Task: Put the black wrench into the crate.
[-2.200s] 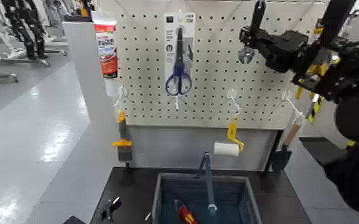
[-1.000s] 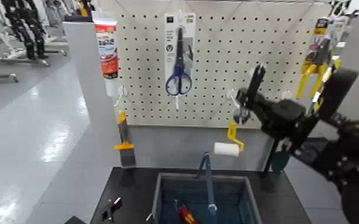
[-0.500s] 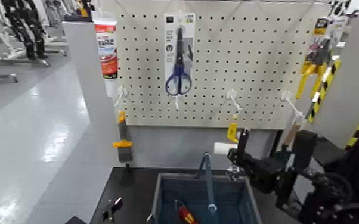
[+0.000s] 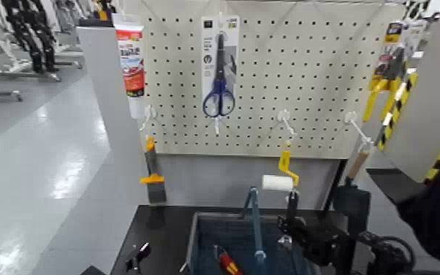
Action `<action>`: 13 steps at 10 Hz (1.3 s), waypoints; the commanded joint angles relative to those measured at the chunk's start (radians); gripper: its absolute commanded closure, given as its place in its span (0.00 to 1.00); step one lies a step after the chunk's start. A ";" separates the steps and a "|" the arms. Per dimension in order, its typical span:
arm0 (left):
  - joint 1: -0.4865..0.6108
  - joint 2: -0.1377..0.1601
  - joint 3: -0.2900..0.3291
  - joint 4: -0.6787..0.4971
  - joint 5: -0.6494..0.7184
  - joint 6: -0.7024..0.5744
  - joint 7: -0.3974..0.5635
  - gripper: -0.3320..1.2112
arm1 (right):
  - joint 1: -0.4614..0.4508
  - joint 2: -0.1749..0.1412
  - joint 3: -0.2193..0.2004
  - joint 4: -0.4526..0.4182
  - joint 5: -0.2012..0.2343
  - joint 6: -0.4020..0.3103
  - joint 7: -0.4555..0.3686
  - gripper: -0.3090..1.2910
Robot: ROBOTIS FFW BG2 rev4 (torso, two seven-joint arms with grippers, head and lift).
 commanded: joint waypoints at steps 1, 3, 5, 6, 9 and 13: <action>-0.002 0.000 0.000 0.000 0.000 0.000 0.000 0.28 | -0.001 0.004 0.008 0.039 0.005 0.017 0.002 0.88; -0.002 -0.001 0.002 0.000 0.000 0.000 0.000 0.28 | -0.004 0.008 0.005 0.049 0.001 0.043 0.009 0.40; -0.002 -0.001 0.005 0.000 0.000 -0.002 -0.002 0.28 | -0.006 0.008 0.003 0.043 0.001 0.027 0.016 0.27; -0.002 -0.001 0.003 0.000 0.000 -0.002 -0.002 0.28 | -0.009 0.008 0.003 0.041 0.001 0.018 0.022 0.24; -0.002 0.000 0.005 0.000 0.000 -0.002 -0.005 0.28 | -0.006 0.011 0.002 0.033 0.001 0.001 0.029 0.24; 0.002 -0.008 0.011 0.000 -0.002 -0.002 -0.009 0.28 | 0.053 0.040 -0.038 -0.013 0.024 -0.134 0.008 0.24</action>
